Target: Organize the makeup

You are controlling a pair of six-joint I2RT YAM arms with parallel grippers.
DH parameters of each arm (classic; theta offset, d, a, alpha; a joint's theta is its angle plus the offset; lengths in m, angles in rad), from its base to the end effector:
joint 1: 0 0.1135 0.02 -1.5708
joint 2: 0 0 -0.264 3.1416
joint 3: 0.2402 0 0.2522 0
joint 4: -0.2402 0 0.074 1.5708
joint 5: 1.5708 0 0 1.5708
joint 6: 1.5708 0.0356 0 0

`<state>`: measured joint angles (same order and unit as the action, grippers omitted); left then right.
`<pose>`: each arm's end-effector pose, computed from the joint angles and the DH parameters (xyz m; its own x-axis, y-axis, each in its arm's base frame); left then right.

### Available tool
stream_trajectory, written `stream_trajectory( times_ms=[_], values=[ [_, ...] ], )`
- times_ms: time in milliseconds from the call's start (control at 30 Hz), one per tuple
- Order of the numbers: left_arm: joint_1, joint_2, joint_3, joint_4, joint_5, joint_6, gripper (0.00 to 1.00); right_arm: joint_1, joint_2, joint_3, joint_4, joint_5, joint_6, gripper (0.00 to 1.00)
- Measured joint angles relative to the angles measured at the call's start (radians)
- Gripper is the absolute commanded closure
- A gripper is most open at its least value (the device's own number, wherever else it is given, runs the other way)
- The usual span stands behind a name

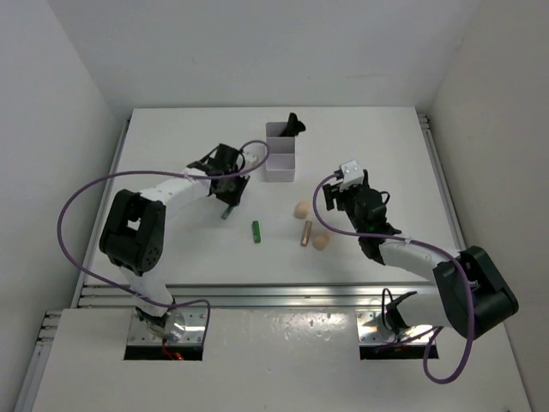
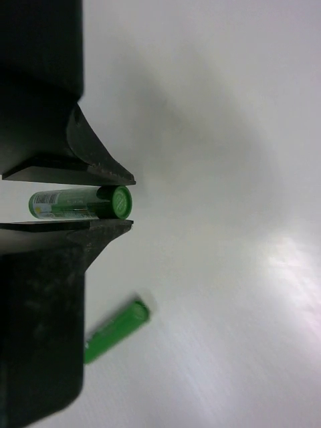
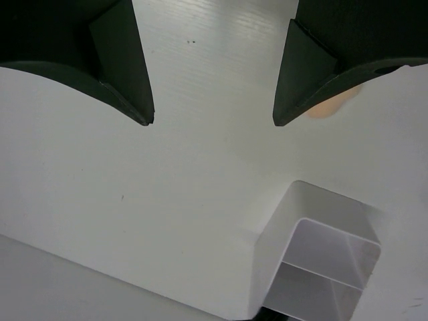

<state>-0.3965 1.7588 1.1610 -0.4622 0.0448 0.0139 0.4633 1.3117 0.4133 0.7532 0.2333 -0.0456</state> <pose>0.3307 -0.1402 0.1890 -0.7989 0.3496 -0.4894 0.4172 0.9083 -0.0323 0.2357 0.1085 0.1987 -0.1188 -0.1089 -0.9869 -0.2358 0.9686 -0.0785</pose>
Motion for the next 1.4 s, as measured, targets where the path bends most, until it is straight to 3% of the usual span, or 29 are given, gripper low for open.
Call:
stream_trajectory(
  times_ms=[133, 300, 433, 600, 800, 1033, 1200, 1233, 1333, 1400],
  values=[
    [0.028, 0.036, 0.244, 0.069, 0.045, 0.03, 1.0, -0.071, 0.0, -0.002, -0.011, -0.069, 0.043, 0.28],
    [0.037, 0.131, 0.436, 0.421, 0.14, 0.046, 1.0, -0.108, 0.0, 0.004, -0.077, -0.152, 0.046, 0.28],
    [0.032, 0.225, 0.439, 0.741, 0.23, 0.03, 1.0, -0.129, 0.0, 0.049, -0.159, -0.186, 0.038, 0.28],
    [0.021, 0.375, 0.435, 0.987, 0.301, -0.046, 1.0, -0.159, 0.0, 0.142, -0.265, -0.208, -0.002, 0.28],
    [0.014, 0.468, 0.418, 1.143, 0.343, -0.089, 1.0, -0.217, 0.044, 0.261, -0.358, -0.283, -0.03, 0.28],
    [0.013, 0.467, 0.33, 1.241, 0.385, -0.087, 1.0, -0.251, 0.101, 0.318, -0.4, -0.348, -0.024, 0.28],
    [0.014, 0.467, 0.267, 1.246, 0.411, -0.078, 0.85, -0.251, 0.114, 0.318, -0.408, -0.377, -0.006, 0.28],
    [0.016, 0.467, 0.267, 1.249, 0.413, -0.078, 0.71, -0.251, 0.114, 0.318, -0.412, -0.383, -0.005, 0.28],
    [0.02, 0.467, 0.267, 1.265, 0.423, -0.074, 0.5, -0.249, 0.115, 0.328, -0.449, -0.4, -0.011, 0.24],
    [0.024, 0.467, 0.269, 1.262, 0.432, -0.073, 0.47, -0.241, 0.116, 0.354, -0.506, -0.402, -0.024, 0.22]
  ],
)
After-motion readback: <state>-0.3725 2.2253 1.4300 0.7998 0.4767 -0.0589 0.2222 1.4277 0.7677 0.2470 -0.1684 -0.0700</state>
